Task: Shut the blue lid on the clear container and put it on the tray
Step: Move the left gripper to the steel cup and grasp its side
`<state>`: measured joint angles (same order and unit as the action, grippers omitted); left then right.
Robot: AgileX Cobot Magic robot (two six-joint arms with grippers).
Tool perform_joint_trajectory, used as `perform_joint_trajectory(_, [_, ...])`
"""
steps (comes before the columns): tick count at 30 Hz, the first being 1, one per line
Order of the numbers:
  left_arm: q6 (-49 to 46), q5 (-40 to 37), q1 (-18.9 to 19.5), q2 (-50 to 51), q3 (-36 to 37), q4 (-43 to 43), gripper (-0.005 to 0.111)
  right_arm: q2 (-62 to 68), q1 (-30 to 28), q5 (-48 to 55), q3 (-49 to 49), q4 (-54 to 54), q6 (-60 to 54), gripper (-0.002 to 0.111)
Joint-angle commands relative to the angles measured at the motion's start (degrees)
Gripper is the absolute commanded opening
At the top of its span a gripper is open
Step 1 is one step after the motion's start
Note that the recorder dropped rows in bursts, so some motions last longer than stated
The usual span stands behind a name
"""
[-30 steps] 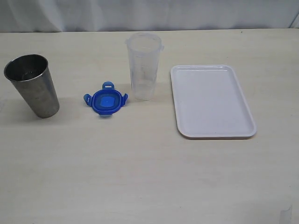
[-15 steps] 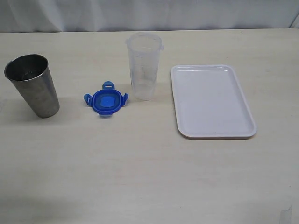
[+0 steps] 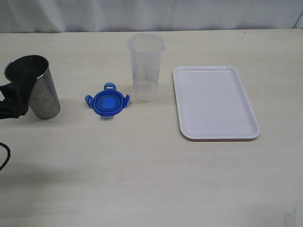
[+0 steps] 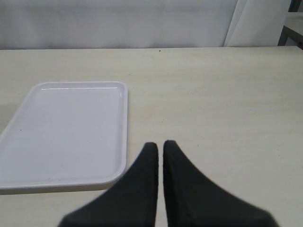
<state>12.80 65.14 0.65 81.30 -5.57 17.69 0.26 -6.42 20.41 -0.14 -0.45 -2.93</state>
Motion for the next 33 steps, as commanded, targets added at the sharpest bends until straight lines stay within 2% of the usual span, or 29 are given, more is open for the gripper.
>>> perform_joint_trajectory(1, [-2.36, 4.82, 0.09, 7.05, -0.56, -0.78, 0.105, -0.26, -0.13, -0.62, 0.14, 0.04, -0.35, 0.004])
perform_joint_trajectory(9, [-4.12, 4.82, 0.09, 17.88, -3.7, -0.29, 0.105, -0.26, -0.13, -0.62, 0.14, 0.04, -0.35, 0.004])
perform_joint_trajectory(33, [-3.93, 4.82, -0.01, 32.43, -14.81, -0.15, 0.105, -0.26, -0.13, -0.62, 0.14, 0.04, -0.35, 0.004])
